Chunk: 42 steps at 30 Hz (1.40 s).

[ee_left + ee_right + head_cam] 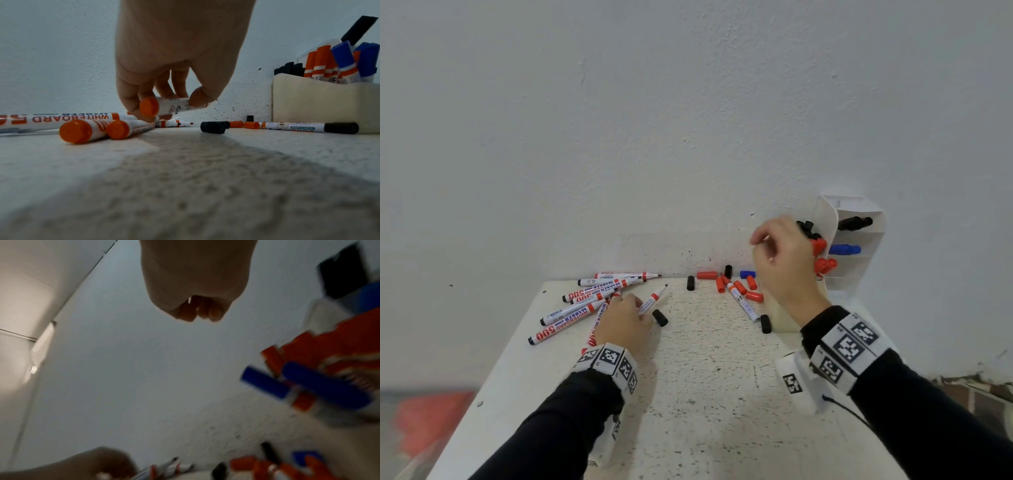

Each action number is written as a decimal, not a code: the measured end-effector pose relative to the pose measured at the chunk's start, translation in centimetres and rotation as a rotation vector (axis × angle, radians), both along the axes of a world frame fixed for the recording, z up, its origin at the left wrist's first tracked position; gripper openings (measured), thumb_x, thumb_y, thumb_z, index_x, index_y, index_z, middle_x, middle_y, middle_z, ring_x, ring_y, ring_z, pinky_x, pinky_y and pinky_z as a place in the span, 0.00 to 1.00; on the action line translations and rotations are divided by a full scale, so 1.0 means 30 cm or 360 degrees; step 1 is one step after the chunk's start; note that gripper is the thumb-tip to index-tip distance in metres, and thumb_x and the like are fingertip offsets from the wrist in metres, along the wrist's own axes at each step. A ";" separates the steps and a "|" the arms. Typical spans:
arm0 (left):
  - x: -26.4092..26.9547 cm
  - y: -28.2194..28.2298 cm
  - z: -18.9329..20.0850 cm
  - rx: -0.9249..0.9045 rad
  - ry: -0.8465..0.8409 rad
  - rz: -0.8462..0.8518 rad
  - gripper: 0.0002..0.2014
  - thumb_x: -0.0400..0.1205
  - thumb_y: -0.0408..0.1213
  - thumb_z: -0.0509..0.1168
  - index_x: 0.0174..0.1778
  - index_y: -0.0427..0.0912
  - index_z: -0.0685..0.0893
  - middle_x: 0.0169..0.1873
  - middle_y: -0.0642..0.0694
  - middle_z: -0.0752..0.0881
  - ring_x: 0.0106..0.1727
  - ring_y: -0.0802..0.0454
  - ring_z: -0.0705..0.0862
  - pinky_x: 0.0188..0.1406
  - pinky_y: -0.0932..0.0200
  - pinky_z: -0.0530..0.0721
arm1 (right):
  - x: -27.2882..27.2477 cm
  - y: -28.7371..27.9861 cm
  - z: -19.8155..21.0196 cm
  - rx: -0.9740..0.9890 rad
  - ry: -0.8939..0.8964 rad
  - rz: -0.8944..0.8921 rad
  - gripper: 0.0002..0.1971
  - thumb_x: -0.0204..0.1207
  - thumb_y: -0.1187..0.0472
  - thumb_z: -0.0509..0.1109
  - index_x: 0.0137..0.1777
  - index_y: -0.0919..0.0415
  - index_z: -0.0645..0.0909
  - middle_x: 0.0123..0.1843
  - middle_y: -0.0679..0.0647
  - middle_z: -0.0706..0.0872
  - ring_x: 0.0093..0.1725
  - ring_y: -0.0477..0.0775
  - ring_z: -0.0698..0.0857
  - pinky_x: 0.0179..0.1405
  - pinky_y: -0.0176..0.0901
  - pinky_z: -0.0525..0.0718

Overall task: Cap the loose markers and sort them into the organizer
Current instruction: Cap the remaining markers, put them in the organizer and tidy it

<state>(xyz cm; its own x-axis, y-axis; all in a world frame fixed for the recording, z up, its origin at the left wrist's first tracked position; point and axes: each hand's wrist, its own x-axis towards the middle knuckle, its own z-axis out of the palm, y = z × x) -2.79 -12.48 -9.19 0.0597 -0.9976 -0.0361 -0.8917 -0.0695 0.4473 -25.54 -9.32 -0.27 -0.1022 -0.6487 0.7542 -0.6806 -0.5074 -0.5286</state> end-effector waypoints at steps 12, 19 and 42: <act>-0.017 0.033 0.013 -0.0265 0.0128 -0.0020 0.17 0.87 0.47 0.45 0.59 0.43 0.76 0.39 0.47 0.82 0.33 0.54 0.77 0.29 0.61 0.69 | 0.294 -0.074 -0.261 0.1632 0.0839 0.0467 0.23 0.82 0.64 0.56 0.75 0.48 0.67 0.75 0.55 0.69 0.73 0.59 0.68 0.71 0.54 0.71; -0.040 0.027 0.002 -0.0356 0.0167 -0.0111 0.16 0.87 0.46 0.48 0.62 0.44 0.76 0.46 0.49 0.82 0.41 0.54 0.79 0.38 0.58 0.75 | 0.280 -0.094 -0.309 0.1369 0.1004 0.0303 0.12 0.80 0.64 0.59 0.59 0.55 0.79 0.60 0.55 0.76 0.57 0.57 0.77 0.56 0.49 0.80; -0.044 0.007 -0.040 -0.0153 0.0057 -0.0210 0.18 0.86 0.50 0.49 0.65 0.45 0.74 0.44 0.48 0.84 0.38 0.53 0.81 0.38 0.58 0.82 | 0.050 -0.174 -0.297 0.1503 0.1159 -0.0625 0.15 0.84 0.57 0.56 0.64 0.65 0.72 0.62 0.59 0.79 0.61 0.57 0.80 0.55 0.43 0.79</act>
<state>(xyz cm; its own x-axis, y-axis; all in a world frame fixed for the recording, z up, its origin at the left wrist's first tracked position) -4.11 -12.28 -10.40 -0.0717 -0.9956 0.0603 -0.8737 0.0919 0.4776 -24.05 -14.55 -9.19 -0.1661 -0.9858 -0.0249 -0.9860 0.1665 -0.0132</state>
